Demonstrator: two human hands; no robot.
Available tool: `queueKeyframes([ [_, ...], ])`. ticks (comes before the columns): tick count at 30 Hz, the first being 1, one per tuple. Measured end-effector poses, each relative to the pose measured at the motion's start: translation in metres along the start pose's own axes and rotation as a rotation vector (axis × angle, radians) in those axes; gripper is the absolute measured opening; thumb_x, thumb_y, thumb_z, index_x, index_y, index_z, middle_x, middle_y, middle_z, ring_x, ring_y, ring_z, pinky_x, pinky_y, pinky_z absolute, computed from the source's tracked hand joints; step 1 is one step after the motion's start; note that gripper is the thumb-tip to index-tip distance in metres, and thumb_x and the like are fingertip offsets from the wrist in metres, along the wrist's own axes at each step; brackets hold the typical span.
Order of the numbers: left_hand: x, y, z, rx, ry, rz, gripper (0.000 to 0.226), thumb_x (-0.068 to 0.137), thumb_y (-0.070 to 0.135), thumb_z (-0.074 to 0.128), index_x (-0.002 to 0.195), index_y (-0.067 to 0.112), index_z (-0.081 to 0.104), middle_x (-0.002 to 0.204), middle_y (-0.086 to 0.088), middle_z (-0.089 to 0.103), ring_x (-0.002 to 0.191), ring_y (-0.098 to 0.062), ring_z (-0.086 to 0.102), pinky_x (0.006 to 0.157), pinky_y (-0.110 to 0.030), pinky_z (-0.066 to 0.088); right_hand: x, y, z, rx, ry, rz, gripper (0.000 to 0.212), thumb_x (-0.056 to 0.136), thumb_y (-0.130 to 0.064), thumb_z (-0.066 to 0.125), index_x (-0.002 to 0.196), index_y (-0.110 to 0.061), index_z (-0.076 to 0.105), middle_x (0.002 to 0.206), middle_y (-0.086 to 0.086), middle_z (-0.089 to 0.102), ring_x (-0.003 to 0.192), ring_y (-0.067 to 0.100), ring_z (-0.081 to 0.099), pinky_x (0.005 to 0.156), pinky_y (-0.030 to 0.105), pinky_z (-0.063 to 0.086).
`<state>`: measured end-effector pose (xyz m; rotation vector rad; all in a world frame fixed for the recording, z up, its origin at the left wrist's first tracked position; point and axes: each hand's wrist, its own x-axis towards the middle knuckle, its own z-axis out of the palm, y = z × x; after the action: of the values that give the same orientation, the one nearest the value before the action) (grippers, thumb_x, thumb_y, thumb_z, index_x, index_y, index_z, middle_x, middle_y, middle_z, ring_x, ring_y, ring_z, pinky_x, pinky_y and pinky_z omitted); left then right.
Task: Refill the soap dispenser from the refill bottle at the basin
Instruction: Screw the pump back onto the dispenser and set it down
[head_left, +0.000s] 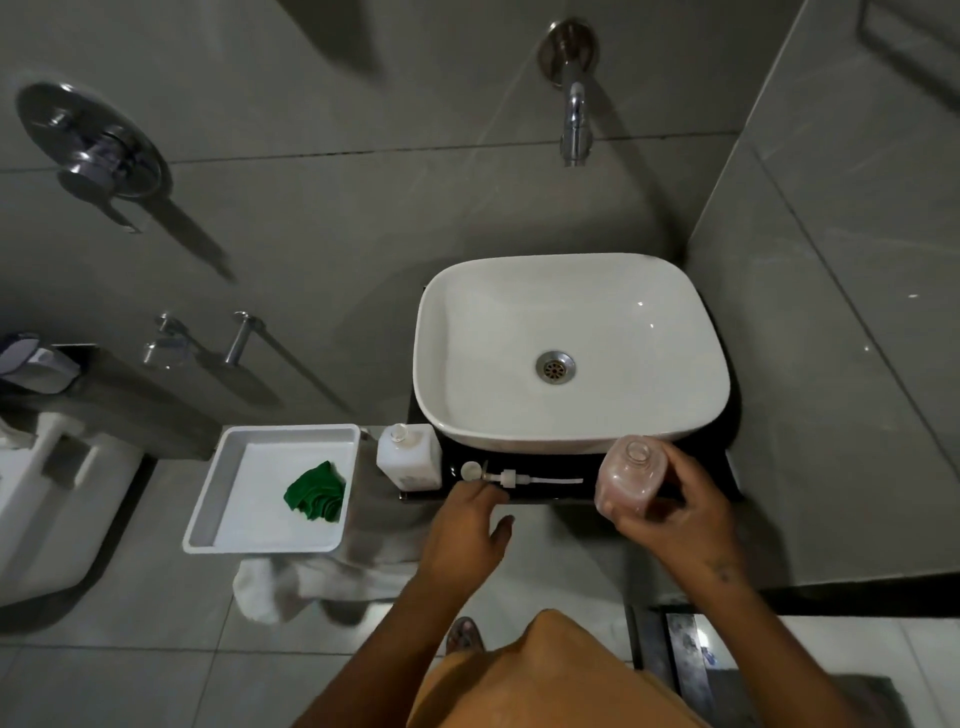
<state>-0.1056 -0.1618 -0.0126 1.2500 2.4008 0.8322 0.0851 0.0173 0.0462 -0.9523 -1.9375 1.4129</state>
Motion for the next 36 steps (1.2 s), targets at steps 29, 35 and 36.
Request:
queueKeyframes([
  [29,0.076,0.110,-0.183,-0.330,-0.095,0.560,0.025,0.077,0.016,0.087,0.101,0.017,0.080,0.096,0.002,0.073,0.069,-0.027,0.069,0.062,-0.036,0.056,0.003,0.004,-0.013,-0.076,0.028,-0.037,0.080,0.054,-0.039,0.088,0.126,-0.050,0.055,0.126,-0.024,0.059,0.119,-0.002,0.057,0.086,0.007,0.048],
  [35,0.090,0.142,-0.202,-0.222,-0.162,0.662,0.025,0.075,0.014,0.089,0.098,0.014,0.082,0.092,0.001,0.074,0.066,-0.018,0.068,0.063,-0.026,0.053,0.003,-0.010,-0.002,-0.048,0.037,-0.062,0.078,0.056,-0.036,0.088,0.126,-0.046,0.056,0.125,-0.024,0.059,0.119,-0.002,0.057,0.087,0.010,0.050],
  [36,0.091,0.145,-0.204,-0.192,-0.174,0.667,0.025,0.075,0.014,0.089,0.099,0.015,0.082,0.091,0.001,0.074,0.068,-0.018,0.068,0.064,-0.025,0.053,0.003,-0.011,-0.001,-0.043,0.039,-0.064,0.078,0.056,-0.036,0.088,0.127,-0.044,0.056,0.126,-0.022,0.059,0.119,-0.001,0.057,0.087,0.011,0.052],
])
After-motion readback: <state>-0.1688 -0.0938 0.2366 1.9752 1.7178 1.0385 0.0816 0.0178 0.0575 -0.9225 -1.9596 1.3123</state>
